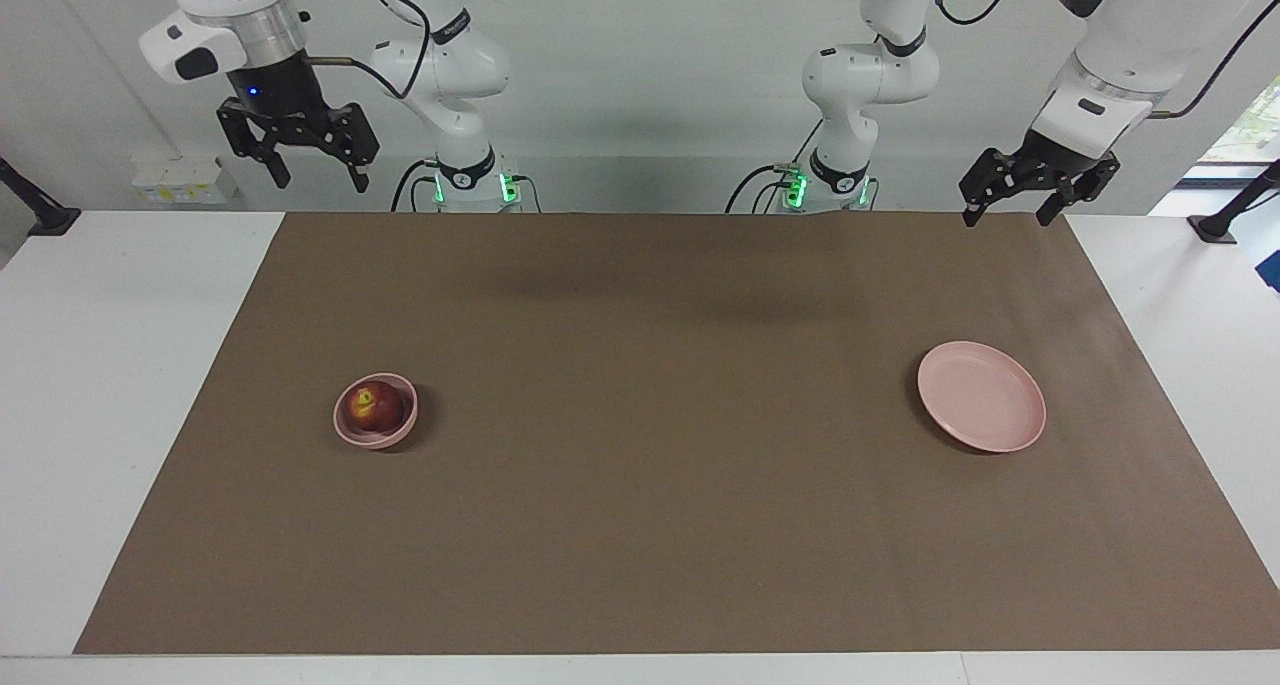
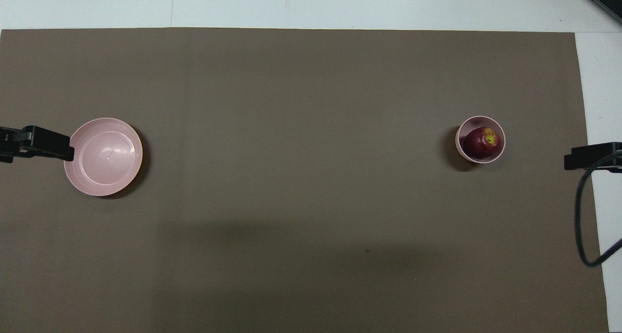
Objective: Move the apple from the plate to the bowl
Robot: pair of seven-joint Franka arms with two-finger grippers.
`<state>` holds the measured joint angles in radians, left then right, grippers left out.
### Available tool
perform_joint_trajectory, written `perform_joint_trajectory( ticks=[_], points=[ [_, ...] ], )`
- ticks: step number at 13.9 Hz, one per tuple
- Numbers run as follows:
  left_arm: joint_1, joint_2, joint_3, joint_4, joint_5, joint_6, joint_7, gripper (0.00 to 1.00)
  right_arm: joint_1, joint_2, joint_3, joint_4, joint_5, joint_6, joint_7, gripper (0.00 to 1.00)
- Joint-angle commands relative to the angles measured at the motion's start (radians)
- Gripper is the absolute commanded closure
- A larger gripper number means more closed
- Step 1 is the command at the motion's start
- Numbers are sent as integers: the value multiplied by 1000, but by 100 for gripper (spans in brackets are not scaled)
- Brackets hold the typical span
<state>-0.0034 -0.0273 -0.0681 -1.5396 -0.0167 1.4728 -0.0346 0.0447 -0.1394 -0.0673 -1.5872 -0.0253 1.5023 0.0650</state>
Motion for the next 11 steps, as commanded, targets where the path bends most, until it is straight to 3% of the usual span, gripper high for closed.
perform_joint_trajectory(
  ticks=[1,4,11],
  points=[
    [13,6,-4,15,-12,-8,-5,0,-11,11,-32,27,4,-27,-100,0],
    [13,6,-4,15,-12,-8,-5,0,-6,14,-32,12,16,-85,-109,0],
    [13,6,-4,13,-12,-8,-5,0,3,4,-29,-14,21,-73,-106,0]
  ],
)
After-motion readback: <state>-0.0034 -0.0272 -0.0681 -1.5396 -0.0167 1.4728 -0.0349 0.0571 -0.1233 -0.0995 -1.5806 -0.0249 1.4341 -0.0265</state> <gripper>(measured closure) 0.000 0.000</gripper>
